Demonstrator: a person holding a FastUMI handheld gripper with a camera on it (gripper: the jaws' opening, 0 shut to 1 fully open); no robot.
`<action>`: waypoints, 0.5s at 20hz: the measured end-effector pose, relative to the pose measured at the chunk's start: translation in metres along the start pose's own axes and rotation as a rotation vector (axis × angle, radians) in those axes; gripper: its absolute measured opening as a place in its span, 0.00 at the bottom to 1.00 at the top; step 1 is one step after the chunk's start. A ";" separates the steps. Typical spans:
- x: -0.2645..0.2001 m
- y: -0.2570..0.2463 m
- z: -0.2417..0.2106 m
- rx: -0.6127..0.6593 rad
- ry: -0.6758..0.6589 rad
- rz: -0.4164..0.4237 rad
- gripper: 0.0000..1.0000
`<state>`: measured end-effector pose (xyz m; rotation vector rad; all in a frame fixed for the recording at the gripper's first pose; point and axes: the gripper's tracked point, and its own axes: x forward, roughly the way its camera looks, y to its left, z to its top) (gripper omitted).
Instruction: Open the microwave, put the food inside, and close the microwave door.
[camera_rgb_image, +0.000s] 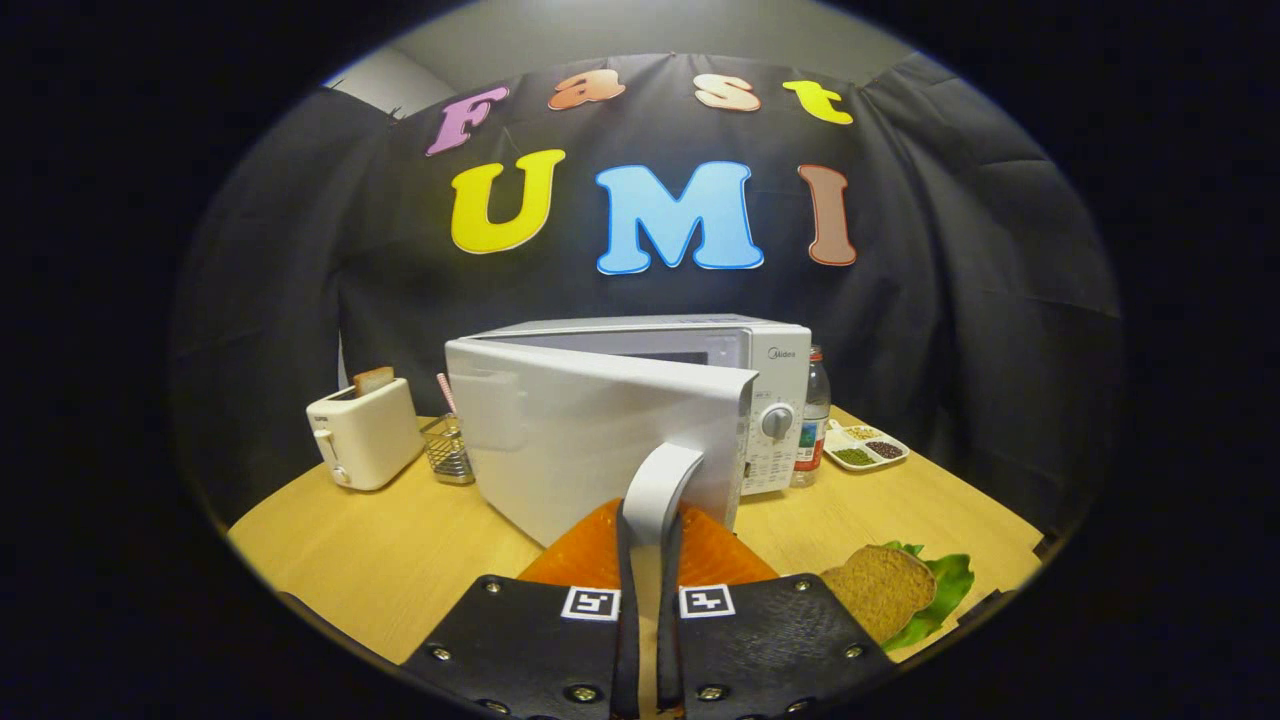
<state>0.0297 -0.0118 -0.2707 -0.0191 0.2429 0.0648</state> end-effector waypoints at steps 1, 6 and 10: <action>-0.008 0.011 -0.002 0.001 -0.010 0.009 0.07; -0.039 0.070 -0.010 0.010 -0.081 0.043 0.07; -0.052 0.109 -0.013 0.009 -0.149 -0.005 0.07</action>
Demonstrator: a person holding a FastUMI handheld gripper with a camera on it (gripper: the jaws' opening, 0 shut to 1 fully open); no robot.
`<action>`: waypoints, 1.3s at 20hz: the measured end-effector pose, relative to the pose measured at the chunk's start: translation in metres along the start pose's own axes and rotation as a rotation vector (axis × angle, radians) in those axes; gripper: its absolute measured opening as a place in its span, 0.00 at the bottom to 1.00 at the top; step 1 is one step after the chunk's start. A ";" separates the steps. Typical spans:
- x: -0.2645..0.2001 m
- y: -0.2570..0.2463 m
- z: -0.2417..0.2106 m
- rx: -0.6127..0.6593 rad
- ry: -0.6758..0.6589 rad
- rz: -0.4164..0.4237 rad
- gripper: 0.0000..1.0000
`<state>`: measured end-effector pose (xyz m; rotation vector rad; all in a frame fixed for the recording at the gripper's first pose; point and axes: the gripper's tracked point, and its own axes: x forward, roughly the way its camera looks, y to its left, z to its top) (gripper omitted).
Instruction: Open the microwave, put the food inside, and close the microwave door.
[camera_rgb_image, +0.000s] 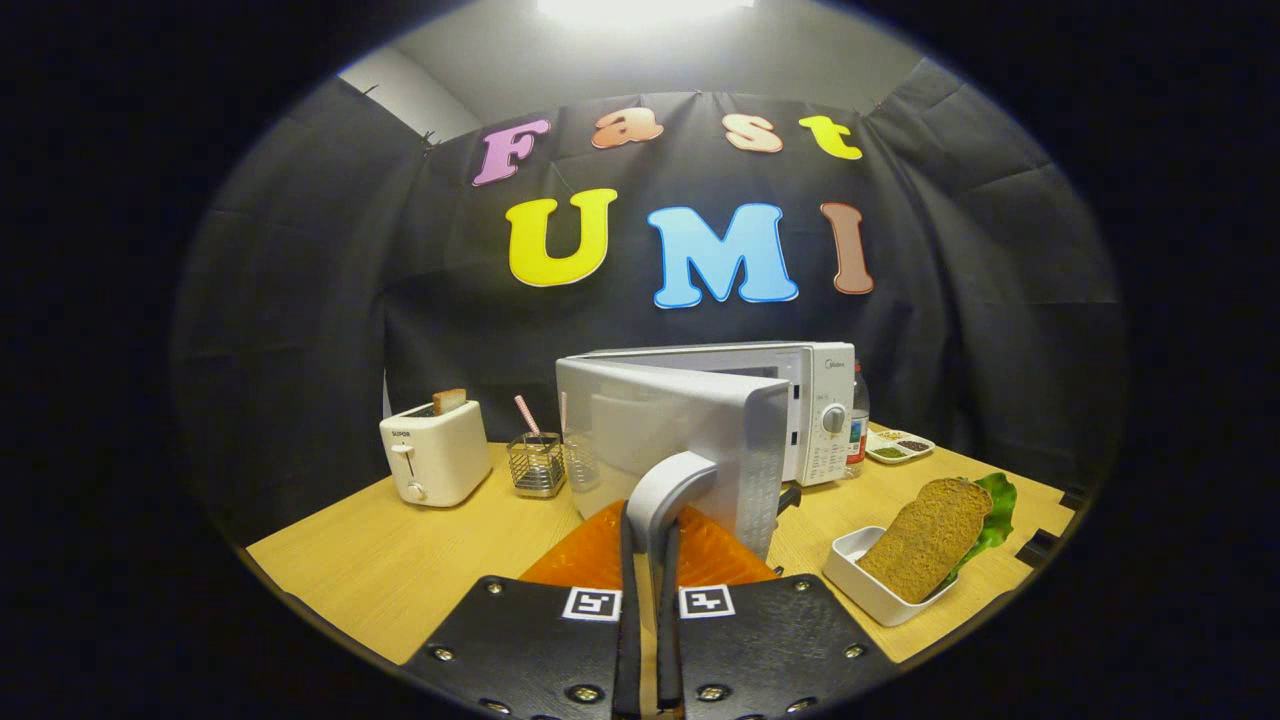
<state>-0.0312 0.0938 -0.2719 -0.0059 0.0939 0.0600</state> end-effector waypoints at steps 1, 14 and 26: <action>-0.002 0.010 -0.001 -0.005 -0.011 -0.008 0.07; -0.007 0.110 -0.007 -0.036 -0.102 -0.082 0.07; -0.012 0.122 -0.012 -0.033 -0.070 -0.056 0.30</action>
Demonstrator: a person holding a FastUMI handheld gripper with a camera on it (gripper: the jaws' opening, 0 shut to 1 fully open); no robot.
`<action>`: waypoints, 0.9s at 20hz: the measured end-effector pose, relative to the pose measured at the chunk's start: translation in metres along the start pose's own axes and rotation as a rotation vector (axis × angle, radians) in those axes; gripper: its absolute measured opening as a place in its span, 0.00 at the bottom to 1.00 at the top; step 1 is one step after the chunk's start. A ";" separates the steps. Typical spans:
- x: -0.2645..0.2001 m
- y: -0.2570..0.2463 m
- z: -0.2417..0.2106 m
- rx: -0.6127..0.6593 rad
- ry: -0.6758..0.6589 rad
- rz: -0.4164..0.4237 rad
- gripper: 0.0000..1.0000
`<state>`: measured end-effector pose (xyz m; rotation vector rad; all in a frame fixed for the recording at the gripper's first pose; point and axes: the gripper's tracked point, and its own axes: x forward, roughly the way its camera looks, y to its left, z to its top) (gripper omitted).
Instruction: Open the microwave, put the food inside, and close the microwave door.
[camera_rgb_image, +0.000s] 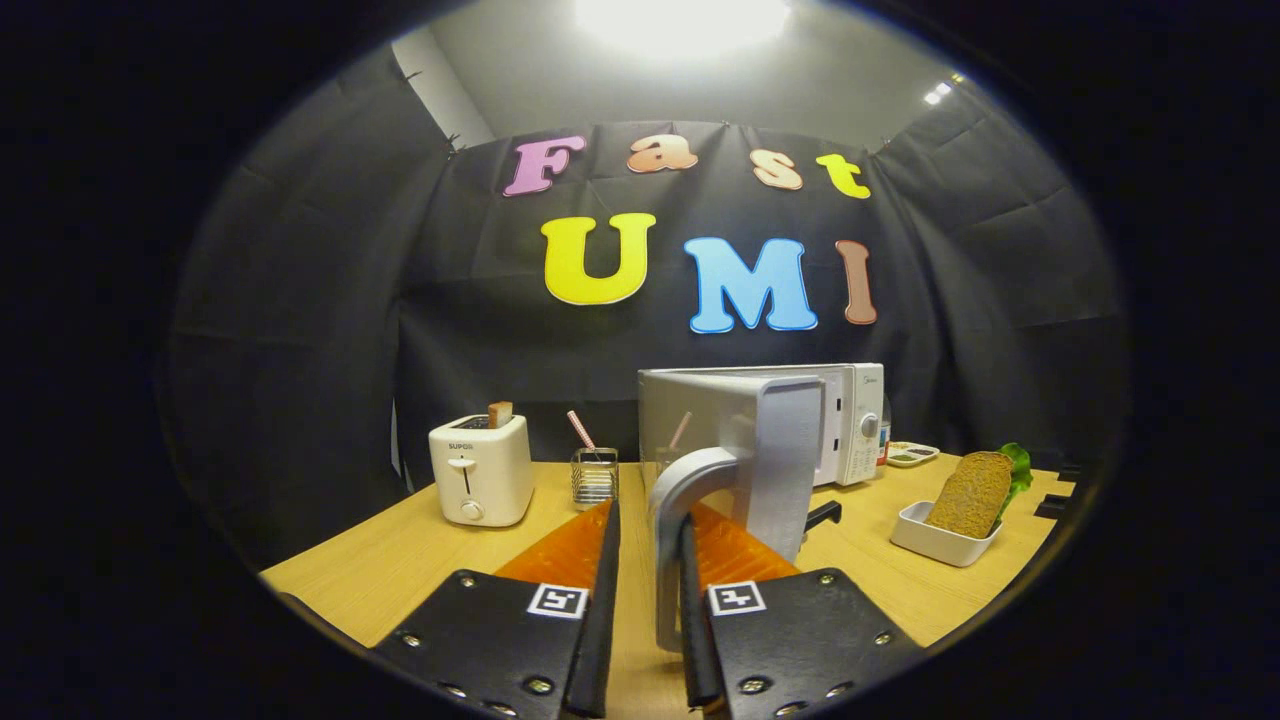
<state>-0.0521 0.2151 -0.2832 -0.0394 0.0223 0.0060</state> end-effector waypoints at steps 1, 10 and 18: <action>-0.002 0.004 -0.004 -0.008 0.011 0.022 0.33; -0.039 0.002 0.033 -0.110 -0.147 0.180 0.54; -0.048 -0.057 0.044 -0.110 -0.151 0.205 0.82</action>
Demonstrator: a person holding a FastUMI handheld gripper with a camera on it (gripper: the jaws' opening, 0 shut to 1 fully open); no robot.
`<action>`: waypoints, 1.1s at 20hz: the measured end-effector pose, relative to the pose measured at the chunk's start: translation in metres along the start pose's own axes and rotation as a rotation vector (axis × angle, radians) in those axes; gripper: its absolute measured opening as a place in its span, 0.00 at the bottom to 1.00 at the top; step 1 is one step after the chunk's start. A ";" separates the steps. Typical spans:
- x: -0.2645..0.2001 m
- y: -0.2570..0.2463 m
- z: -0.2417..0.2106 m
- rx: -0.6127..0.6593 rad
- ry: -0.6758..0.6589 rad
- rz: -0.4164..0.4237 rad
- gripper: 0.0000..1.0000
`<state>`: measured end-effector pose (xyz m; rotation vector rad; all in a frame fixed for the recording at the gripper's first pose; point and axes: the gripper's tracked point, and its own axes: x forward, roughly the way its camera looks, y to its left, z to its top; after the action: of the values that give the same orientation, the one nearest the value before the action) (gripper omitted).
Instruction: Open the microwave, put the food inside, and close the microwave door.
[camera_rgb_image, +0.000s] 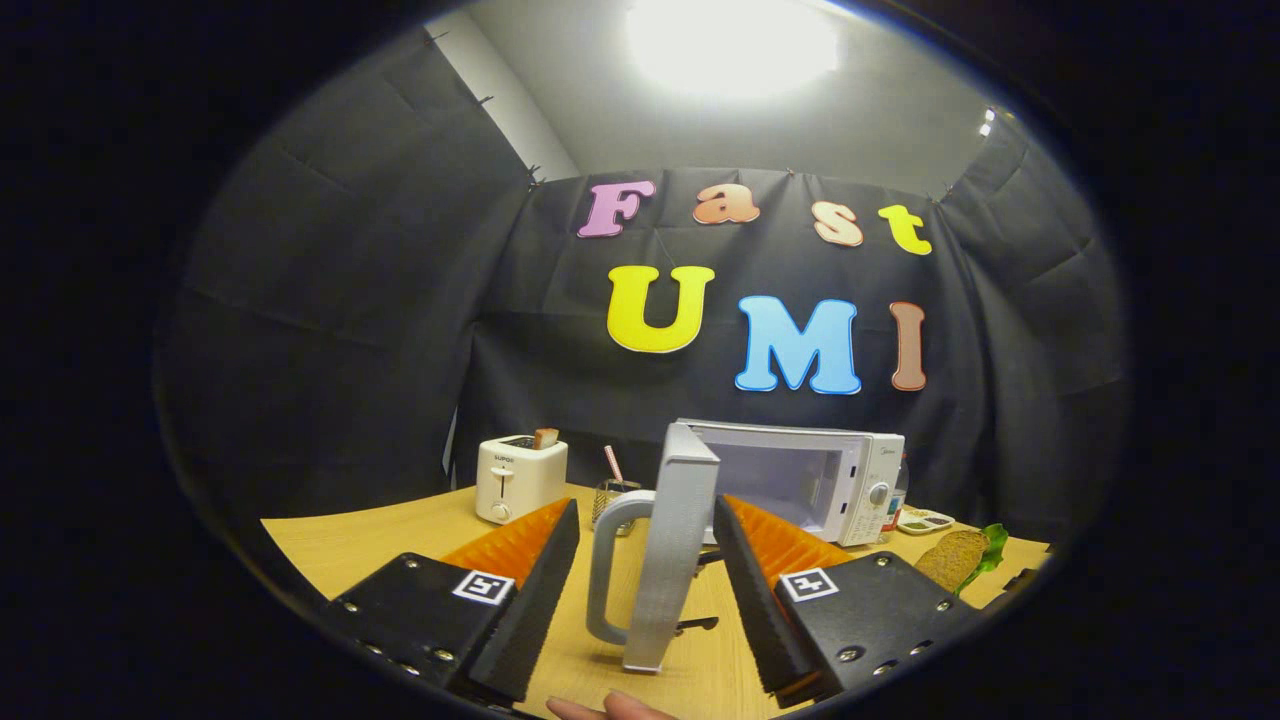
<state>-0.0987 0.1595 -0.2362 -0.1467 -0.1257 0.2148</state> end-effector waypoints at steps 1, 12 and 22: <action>-0.002 -0.012 0.001 -0.002 -0.006 -0.011 0.89; -0.016 -0.167 -0.007 -0.023 -0.012 -0.206 0.90; -0.031 -0.326 -0.069 0.034 0.135 -0.433 0.91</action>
<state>-0.0529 -0.1717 -0.2559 -0.0972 -0.0175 -0.2242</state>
